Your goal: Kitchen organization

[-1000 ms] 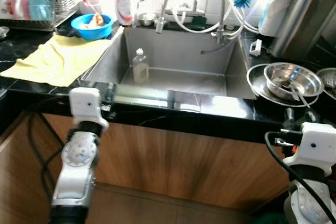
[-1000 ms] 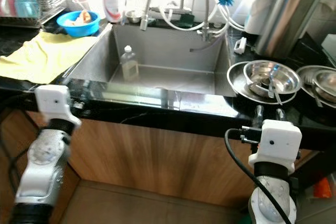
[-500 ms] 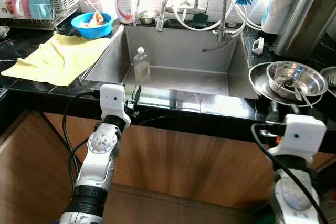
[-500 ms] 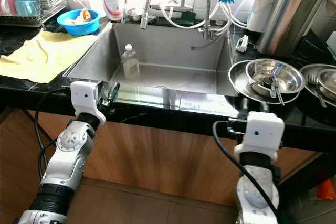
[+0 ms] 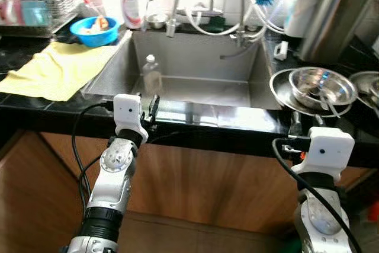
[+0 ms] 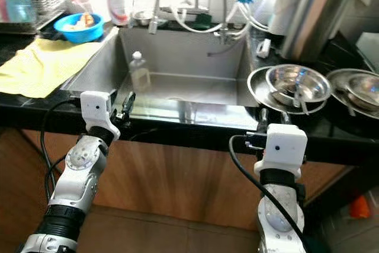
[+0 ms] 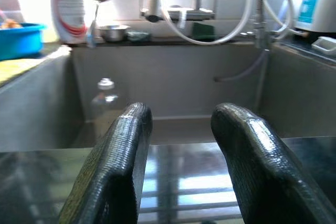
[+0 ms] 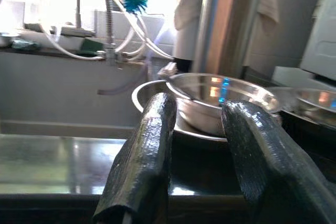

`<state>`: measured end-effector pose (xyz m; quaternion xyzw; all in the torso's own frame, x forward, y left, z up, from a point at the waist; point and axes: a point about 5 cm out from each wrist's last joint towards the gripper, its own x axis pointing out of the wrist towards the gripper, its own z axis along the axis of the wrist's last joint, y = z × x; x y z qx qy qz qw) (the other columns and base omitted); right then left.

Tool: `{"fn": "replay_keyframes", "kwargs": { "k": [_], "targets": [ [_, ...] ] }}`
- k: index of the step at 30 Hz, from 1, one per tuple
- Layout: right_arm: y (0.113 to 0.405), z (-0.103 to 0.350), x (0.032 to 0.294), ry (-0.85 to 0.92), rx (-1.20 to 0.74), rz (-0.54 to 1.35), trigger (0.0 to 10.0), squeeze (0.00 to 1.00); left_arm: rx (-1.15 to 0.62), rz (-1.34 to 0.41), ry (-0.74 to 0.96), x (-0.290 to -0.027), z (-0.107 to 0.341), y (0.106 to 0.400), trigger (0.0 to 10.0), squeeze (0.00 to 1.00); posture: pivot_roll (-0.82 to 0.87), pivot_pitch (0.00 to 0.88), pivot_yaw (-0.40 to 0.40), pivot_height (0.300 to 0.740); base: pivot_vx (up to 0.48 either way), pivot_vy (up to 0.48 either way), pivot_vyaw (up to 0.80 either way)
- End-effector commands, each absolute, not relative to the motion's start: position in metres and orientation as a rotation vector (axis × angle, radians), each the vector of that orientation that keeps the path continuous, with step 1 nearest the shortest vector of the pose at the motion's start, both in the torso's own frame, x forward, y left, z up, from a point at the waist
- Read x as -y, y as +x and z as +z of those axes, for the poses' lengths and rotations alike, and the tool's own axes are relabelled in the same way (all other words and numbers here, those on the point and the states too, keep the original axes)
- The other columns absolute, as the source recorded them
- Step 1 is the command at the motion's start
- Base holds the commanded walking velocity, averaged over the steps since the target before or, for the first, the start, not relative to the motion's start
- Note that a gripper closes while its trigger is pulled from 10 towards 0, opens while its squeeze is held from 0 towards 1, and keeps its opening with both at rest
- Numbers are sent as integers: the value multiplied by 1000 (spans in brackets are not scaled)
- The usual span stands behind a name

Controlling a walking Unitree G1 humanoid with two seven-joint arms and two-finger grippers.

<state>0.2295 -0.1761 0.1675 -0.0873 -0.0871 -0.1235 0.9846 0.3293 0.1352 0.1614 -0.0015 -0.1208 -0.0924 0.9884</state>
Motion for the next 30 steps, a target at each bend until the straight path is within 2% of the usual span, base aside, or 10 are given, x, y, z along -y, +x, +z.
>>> {"fn": "replay_keyframes", "kwargs": {
  "k": [1,3,13,19,30],
  "targets": [
    [232,169,175,-169,177,-248,10000,0,249,-196,-7,-135,163,330,10000,0,-151,0,10,740,0,0,-756],
    [233,169,175,-163,180,-249,10000,0,246,-195,-6,-135,163,330,10000,0,-151,0,10,740,0,0,-756],
    [233,170,174,-164,188,-251,10000,0,243,-191,-6,-136,161,329,10000,0,-150,0,6,740,0,0,0],
    [237,172,172,-151,191,-240,10000,0,237,-189,-9,-136,160,330,10000,0,-148,0,3,740,0,0,-727],
    [240,176,169,-158,226,-228,10000,0,246,-185,-5,-136,162,330,10000,0,-146,0,5,740,0,0,0]
  ]
}}
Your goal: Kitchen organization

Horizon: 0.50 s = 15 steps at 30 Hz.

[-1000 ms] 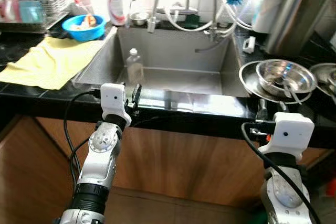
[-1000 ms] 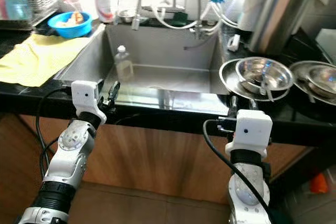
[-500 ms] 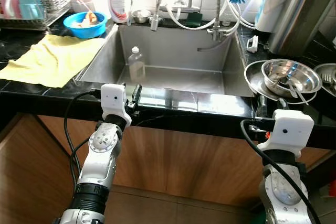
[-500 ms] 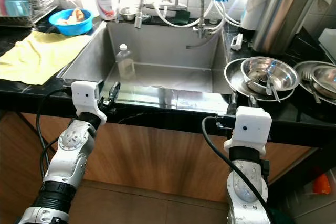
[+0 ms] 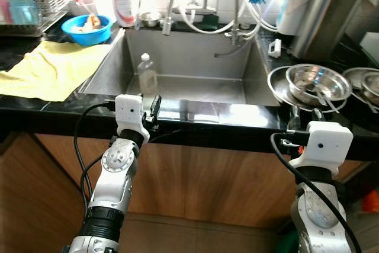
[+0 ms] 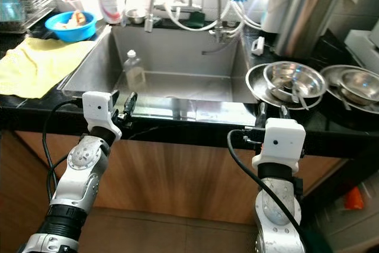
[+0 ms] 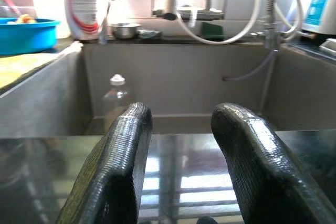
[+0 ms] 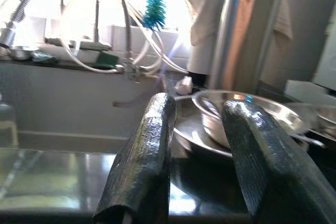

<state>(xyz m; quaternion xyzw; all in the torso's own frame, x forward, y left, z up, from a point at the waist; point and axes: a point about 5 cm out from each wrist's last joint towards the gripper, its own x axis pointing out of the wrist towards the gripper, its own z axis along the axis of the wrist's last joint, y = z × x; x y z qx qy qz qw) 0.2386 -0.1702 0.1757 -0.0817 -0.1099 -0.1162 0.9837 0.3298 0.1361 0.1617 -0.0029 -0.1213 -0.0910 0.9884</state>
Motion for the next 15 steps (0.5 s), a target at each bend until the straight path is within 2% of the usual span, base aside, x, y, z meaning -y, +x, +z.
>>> {"fn": "replay_keyframes", "kwargs": {
  "k": [1,15],
  "targets": [
    [240,176,169,-158,227,-228,10000,0,247,-184,-5,-136,162,330,10000,0,-146,0,5,740,0,0,0],
    [242,175,166,-155,222,-217,10000,0,255,-182,-8,-135,164,331,10000,0,-142,0,0,740,0,0,0]
  ]
}}
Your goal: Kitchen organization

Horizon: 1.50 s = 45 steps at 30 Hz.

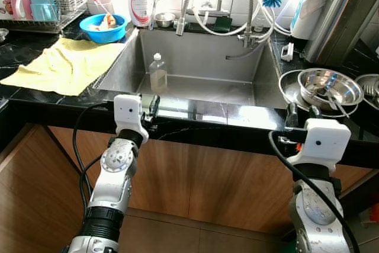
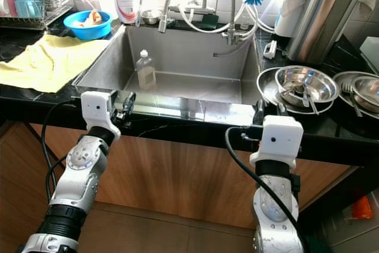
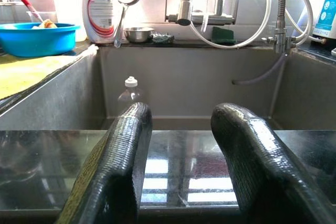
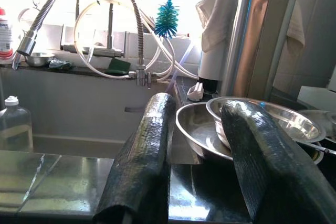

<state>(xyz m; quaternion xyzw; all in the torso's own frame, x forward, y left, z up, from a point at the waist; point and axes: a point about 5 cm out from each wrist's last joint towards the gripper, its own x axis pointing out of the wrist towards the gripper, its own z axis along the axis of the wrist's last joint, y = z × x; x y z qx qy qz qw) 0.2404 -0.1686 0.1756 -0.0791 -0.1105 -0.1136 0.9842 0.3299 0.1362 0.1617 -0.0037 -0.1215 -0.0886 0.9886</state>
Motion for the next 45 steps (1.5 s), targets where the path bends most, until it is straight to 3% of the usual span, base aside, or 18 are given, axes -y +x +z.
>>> {"fn": "replay_keyframes", "kwargs": {
  "k": [1,29,45],
  "targets": [
    [242,175,166,-155,221,-216,10000,0,254,-182,-8,-135,164,331,10000,0,-142,0,0,740,0,0,0],
    [243,175,163,-166,223,-195,10000,0,266,-183,-13,-135,166,331,10000,0,-141,0,-2,740,263,0,0],
    [244,176,159,-161,226,-178,10000,0,269,-180,-17,-136,165,331,10000,0,-143,0,-4,740,0,0,-170]
  ]
}}
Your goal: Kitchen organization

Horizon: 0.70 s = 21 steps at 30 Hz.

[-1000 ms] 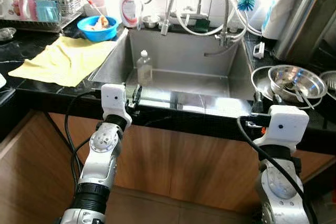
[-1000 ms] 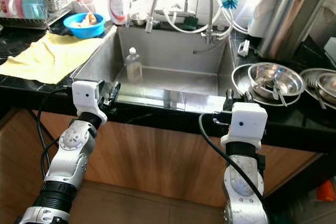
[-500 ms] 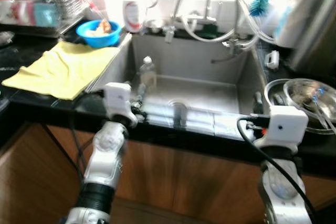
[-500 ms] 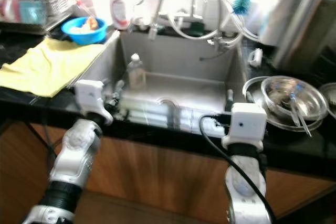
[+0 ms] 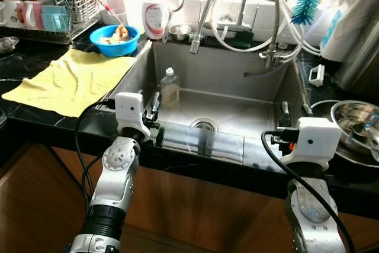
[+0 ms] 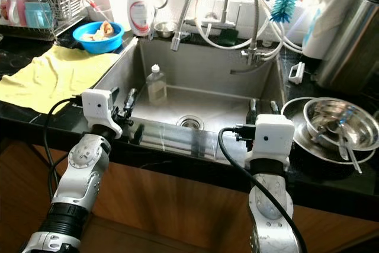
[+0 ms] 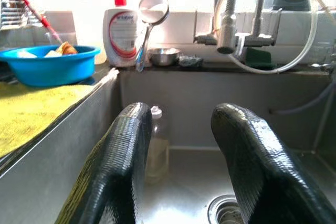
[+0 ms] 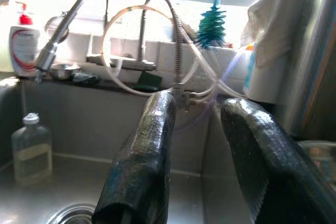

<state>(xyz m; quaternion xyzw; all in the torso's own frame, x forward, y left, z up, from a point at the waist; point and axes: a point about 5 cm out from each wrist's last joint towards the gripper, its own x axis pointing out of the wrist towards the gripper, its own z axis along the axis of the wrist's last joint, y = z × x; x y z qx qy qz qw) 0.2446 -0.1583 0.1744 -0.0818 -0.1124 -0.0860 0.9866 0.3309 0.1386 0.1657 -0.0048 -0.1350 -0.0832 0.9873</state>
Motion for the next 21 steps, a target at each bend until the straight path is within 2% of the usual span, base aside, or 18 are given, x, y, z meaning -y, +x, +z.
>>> {"fn": "replay_keyframes", "kwargs": {
  "k": [1,15,21],
  "targets": [
    [244,176,159,-164,227,-176,10000,0,269,-179,-18,-136,165,331,10000,0,-144,0,-5,740,0,0,-725],
    [245,176,156,-164,226,-157,10000,0,266,-166,-24,-137,164,330,10000,0,-142,0,-8,740,0,0,-709],
    [245,178,155,-173,241,-151,10000,0,268,-166,-26,-137,164,331,10000,0,-143,0,-7,740,0,0,0]
  ]
}}
